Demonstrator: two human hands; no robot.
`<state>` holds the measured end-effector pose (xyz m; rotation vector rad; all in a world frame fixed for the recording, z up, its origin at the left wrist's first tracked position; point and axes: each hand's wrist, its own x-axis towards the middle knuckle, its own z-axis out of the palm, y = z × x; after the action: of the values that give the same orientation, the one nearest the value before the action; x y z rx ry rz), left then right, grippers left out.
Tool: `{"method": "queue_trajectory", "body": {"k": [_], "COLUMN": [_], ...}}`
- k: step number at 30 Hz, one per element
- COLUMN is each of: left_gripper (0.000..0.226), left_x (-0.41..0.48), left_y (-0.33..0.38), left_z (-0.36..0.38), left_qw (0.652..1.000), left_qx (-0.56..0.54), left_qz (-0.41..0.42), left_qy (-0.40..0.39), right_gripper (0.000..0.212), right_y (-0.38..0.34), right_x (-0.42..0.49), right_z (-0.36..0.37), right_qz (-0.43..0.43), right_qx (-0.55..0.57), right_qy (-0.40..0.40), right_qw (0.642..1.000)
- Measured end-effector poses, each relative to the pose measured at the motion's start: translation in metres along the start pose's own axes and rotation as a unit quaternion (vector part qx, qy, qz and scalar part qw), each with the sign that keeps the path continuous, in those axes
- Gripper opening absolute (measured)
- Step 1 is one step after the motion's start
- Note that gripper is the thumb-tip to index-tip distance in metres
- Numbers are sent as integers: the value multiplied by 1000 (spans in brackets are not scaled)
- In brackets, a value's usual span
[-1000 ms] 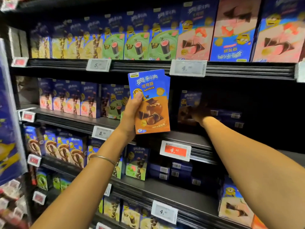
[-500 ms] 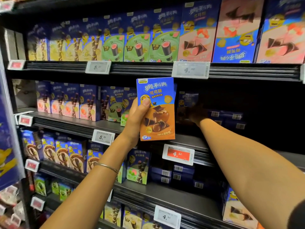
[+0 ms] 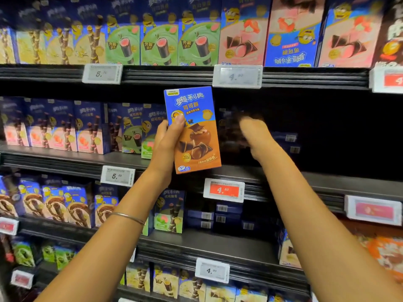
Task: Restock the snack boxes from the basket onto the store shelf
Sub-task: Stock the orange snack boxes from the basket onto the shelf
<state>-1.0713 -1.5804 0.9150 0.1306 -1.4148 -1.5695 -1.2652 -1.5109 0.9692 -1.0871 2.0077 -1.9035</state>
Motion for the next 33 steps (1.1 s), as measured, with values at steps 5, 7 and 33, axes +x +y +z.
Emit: {"method": "queue_trajectory", "body": {"k": [5,7,33], "left_gripper": [108,110,68], "left_x": [-2,-5,14], "left_y": [0,1,-9], "left_z": [8,12,11], "left_qw": [1000,999,983], "left_qx": [23,32,139], "left_qz": [-4,5,-10], "left_qy": [-7,-9,119], "right_gripper": [63,57,25], "right_y": [-11,-10,50], "right_x": [-100,-111,-11], "right_z": [3,7,-99], "right_qz": [-74,-111,-8], "right_qx": [74,37,-109], "right_qy": [-132,-90,119], "right_qw": [986,989,987]}}
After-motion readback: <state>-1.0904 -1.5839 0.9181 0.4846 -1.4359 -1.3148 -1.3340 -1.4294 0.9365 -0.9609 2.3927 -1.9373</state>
